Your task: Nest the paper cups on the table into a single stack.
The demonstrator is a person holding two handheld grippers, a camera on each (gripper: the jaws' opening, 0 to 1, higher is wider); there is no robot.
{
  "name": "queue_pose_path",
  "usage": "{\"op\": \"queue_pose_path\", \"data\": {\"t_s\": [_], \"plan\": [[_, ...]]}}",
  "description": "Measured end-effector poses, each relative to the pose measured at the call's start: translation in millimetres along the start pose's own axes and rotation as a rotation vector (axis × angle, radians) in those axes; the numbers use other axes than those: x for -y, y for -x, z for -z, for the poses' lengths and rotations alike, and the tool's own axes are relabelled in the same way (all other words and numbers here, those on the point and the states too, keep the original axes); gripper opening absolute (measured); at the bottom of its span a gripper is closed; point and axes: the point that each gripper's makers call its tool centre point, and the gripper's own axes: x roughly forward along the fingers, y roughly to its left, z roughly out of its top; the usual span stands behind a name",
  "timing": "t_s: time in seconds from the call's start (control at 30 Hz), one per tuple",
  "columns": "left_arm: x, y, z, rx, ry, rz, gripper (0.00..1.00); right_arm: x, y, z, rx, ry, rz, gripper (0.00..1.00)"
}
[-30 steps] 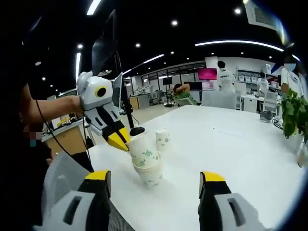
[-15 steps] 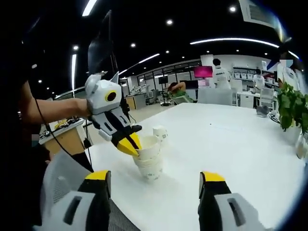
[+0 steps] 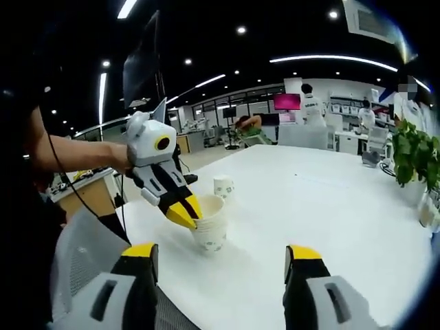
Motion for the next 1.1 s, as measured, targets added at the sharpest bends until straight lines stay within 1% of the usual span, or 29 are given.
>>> {"op": "queue_pose_path", "data": {"t_s": [0.13,0.27,0.33,0.4,0.5,0.53,0.57,0.67,0.7,0.77,0.8,0.9,0.93,1.03,1.1], "plan": [[0.2,4,-2.0,0.028,0.003,-0.008,0.03,2,0,-0.7,0.005,0.000,0.008,0.76],[1.8,12,-6.2,0.053,-0.005,-0.018,0.08,3,1,-1.8,0.010,0.001,0.013,0.76],[2.1,16,-12.8,0.093,0.002,-0.020,0.11,3,1,-1.6,0.011,0.004,0.015,0.77],[0.5,23,-22.7,0.147,-0.001,-0.037,0.13,3,1,-2.2,0.014,0.010,0.017,0.78],[-6.4,33,-29.2,0.189,-0.003,-0.069,0.15,4,1,-2.7,0.019,0.014,0.024,0.79],[-12.8,38,-32.1,0.209,-0.008,-0.097,0.16,5,1,-2.2,0.017,0.019,0.031,0.80],[-16.3,41,-33.7,0.221,-0.004,-0.111,0.18,6,1,-2.3,0.019,0.021,0.034,0.81],[-34.2,54,-38.1,0.264,0.025,-0.173,0.24,12,2,-3.8,0.030,0.033,0.067,0.87],[-35.9,55,-38.1,0.267,0.029,-0.178,0.26,13,2,-4.4,0.033,0.028,0.073,0.88],[-47.3,63,-38.5,0.278,0.040,-0.214,0.30,15,3,-5.6,0.041,0.025,0.081,0.92],[-56.2,68,-37.7,0.280,0.049,-0.246,0.32,16,3,-5.7,0.043,0.032,0.086,0.94],[-75.9,77,-33.3,0.274,0.061,-0.302,0.42,18,5,-2.9,0.038,0.040,0.089,1.00],[-82.7,80,-32.4,0.277,0.063,-0.327,0.47,19,5,-1.9,0.035,0.044,0.093,1.00],[-101.9,88,-27.8,0.289,0.078,-0.374,0.56,18,6,0.4,0.032,0.063,0.104,1.00],[-110.2,90,-27.4,0.303,0.088,-0.408,0.61,18,6,-1.5,0.037,0.087,0.115,1.00]]}}
